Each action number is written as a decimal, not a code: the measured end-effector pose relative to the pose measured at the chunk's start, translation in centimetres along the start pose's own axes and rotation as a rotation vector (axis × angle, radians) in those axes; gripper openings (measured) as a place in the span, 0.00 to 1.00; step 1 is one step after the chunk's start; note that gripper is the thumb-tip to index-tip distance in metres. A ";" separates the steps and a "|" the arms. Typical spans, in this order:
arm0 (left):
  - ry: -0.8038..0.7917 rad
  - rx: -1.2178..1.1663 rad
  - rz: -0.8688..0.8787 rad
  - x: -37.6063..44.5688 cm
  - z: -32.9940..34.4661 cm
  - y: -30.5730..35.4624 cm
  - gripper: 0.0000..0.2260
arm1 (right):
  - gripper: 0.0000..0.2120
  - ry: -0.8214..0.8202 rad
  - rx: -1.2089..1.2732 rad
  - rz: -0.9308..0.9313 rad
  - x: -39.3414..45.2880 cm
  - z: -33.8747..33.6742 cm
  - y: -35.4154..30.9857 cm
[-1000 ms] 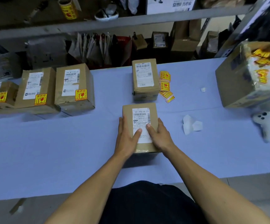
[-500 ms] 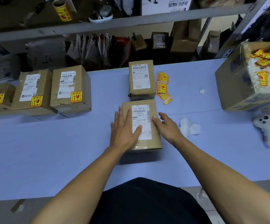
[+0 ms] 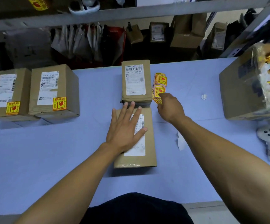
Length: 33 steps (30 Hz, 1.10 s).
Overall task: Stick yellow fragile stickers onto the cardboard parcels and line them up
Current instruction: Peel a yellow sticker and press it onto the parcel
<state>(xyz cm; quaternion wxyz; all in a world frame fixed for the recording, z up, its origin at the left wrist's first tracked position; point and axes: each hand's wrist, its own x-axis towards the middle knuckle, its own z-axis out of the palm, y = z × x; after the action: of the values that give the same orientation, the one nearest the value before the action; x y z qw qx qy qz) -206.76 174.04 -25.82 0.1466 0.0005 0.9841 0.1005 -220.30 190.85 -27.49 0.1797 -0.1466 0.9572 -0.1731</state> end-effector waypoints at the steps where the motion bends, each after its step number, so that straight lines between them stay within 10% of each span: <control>1: 0.005 -0.007 0.001 0.0 0.1 -0.1 0.35 | 0.17 0.009 -0.029 -0.002 0.7 0.1 0.0; 19: 0.078 -0.047 0.007 0.3 1.0 -0.4 0.34 | 0.13 0.319 -0.073 -0.041 2.5 2.4 1.0; 33: 0.245 -0.547 -0.013 -1.9 -2.9 0.5 0.20 | 0.08 0.269 1.203 0.353 -7.6 -2.9 -4.7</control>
<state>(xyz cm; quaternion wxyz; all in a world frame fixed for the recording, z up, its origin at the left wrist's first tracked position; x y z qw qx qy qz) -205.76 173.87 -22.43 0.0222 -0.0572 0.9309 0.3602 -213.63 190.07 -20.87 0.1345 0.1627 0.7166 -0.6647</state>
